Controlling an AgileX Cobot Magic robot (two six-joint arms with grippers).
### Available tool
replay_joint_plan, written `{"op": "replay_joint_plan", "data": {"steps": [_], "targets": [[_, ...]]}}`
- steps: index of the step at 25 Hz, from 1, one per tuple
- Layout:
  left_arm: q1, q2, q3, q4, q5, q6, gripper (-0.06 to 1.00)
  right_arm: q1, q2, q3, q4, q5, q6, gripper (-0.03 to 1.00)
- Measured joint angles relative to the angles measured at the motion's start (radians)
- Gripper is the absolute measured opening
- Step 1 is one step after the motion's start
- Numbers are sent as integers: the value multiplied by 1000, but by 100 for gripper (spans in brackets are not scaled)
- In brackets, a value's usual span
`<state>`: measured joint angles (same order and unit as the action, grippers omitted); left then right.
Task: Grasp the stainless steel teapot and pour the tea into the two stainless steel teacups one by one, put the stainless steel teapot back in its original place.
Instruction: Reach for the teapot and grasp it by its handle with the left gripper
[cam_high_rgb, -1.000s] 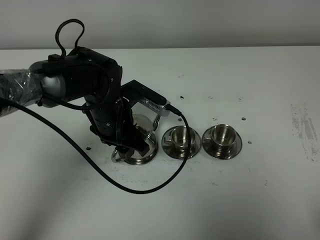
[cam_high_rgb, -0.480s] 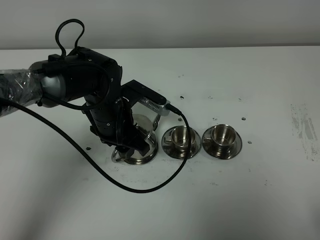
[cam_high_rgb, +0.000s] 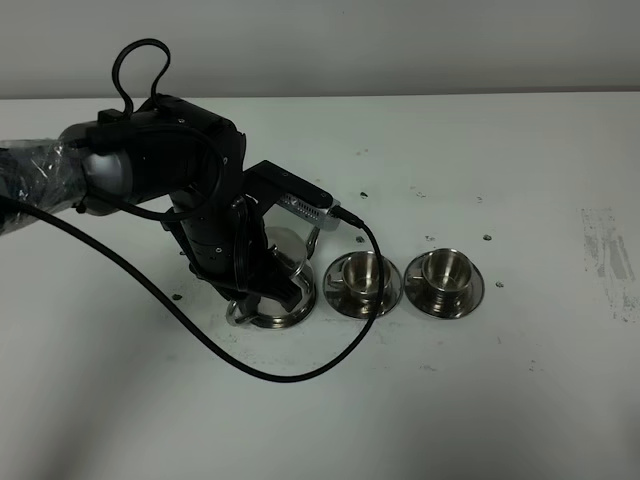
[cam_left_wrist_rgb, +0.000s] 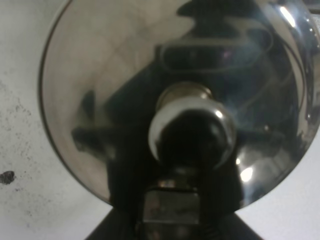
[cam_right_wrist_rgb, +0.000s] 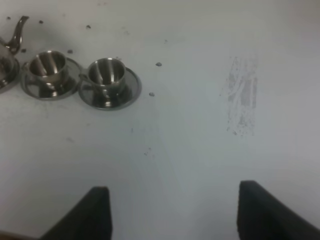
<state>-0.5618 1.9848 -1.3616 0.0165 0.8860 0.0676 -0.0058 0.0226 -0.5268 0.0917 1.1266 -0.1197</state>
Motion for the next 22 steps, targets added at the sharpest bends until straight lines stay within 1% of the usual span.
{"op": "replay_joint_plan", "data": {"steps": [2,4,18,22], "targets": [[-2,0,0,1,0,0,22,0,0,0,0,0,0,55],[-5,0,0,3,0,0,21,0,0,0,0,0,0,55],[-7,0,0,3,9,-1,21,0,0,0,0,0,0,55],[-7,0,0,3,18,-24,21,0,0,0,0,0,0,55]]}}
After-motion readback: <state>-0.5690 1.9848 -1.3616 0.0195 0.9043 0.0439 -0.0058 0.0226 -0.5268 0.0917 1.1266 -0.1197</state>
